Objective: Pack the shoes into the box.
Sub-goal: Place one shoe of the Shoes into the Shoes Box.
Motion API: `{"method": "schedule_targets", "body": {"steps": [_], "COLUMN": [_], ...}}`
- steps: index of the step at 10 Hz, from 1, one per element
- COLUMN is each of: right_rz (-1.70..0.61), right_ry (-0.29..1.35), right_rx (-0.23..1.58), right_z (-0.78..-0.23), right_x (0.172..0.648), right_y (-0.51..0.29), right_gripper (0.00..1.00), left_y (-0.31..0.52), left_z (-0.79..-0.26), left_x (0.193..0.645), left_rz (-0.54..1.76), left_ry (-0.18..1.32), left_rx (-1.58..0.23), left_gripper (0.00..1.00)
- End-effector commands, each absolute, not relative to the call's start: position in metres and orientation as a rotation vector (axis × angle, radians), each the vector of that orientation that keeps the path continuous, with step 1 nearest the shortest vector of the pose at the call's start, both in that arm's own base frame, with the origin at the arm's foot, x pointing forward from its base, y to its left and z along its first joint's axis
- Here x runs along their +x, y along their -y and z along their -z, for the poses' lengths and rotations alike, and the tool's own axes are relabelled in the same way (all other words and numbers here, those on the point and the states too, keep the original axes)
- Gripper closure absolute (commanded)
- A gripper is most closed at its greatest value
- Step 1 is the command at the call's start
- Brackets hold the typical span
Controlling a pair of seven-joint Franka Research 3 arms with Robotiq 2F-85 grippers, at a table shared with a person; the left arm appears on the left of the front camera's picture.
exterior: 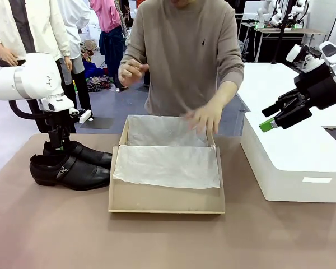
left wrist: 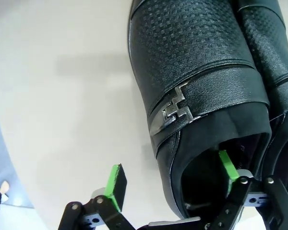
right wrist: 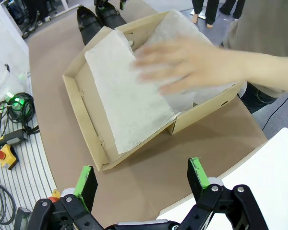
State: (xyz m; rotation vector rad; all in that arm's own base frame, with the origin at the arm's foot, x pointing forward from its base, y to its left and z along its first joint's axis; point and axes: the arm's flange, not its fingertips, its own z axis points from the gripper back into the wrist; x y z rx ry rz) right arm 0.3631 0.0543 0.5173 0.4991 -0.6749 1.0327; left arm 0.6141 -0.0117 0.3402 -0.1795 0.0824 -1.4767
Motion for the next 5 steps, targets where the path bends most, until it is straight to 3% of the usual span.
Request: {"method": "schedule_targets", "body": {"steps": [1,4,5], "right_rz": [-1.052,-1.052,-1.052], "right_ry": [0.709,0.709,0.709], "right_rx": [0.519,0.519,0.519], "right_z": [-0.5168,-0.5168,-0.5168], "right_x": [0.3675,0.3675,0.3675], "right_y": [-0.0546,-0.0546,-0.0546], "right_gripper": [0.00,0.00,0.00], "left_y": [0.0092,0.0070,0.0069], "left_z": [-0.3437,-0.3446,-0.3449], "left_x": [0.6213,0.6204,0.6204], "left_rz": [1.470,1.463,1.466], "left_ry": [-0.094,-0.097,-0.097], "left_rx": [-0.203,-0.194,-0.194], "left_gripper": [0.40,0.99,1.00]}}
